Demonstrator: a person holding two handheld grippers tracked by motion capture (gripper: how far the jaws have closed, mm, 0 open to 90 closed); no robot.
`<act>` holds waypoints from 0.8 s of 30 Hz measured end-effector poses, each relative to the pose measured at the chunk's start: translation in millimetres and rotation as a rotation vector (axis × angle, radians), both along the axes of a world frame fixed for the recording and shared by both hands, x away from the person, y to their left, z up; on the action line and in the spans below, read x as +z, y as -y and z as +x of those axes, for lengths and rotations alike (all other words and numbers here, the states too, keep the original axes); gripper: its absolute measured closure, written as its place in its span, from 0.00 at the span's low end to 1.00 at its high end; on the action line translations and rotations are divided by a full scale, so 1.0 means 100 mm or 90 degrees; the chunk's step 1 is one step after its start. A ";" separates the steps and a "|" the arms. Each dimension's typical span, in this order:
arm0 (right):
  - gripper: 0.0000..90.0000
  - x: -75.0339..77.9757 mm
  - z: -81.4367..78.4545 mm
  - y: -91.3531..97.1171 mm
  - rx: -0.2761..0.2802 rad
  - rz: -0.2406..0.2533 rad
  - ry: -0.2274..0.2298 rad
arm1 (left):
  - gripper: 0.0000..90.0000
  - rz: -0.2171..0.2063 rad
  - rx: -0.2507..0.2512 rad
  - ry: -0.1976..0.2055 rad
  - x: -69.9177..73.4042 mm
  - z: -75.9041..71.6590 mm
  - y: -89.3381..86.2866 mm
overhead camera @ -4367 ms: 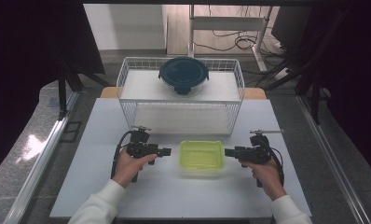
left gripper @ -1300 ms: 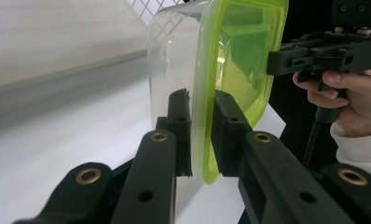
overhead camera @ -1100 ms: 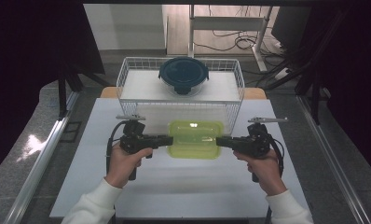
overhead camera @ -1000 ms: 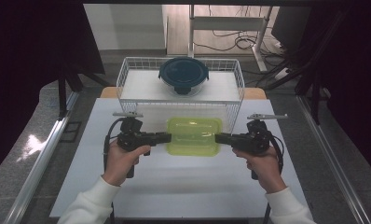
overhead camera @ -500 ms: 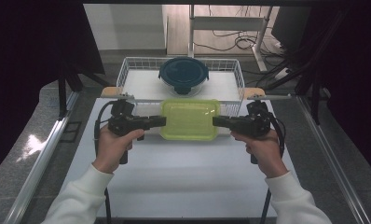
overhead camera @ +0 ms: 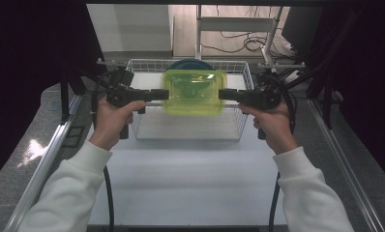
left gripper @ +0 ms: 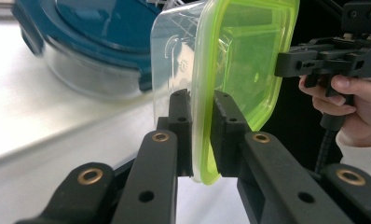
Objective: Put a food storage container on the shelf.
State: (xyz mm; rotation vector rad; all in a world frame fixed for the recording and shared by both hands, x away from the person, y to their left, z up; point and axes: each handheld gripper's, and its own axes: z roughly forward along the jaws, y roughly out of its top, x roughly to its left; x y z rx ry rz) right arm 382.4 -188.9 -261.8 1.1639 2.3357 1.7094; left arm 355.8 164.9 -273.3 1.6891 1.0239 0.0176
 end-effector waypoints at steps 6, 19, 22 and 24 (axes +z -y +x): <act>0.88 0.13 0.21 -0.04 -0.007 0.006 -0.005 | 0.89 -0.005 0.003 -0.001 0.12 0.22 -0.04; 0.88 0.32 0.57 -0.14 -0.024 -0.004 -0.026 | 0.89 -0.029 0.011 -0.035 0.23 0.63 -0.12; 0.88 0.35 0.66 -0.16 -0.030 -0.008 -0.039 | 0.89 -0.031 0.017 -0.048 0.24 0.69 -0.12; 0.88 0.34 0.72 -0.17 -0.032 -0.003 -0.053 | 0.89 -0.029 0.022 -0.059 0.22 0.75 -0.13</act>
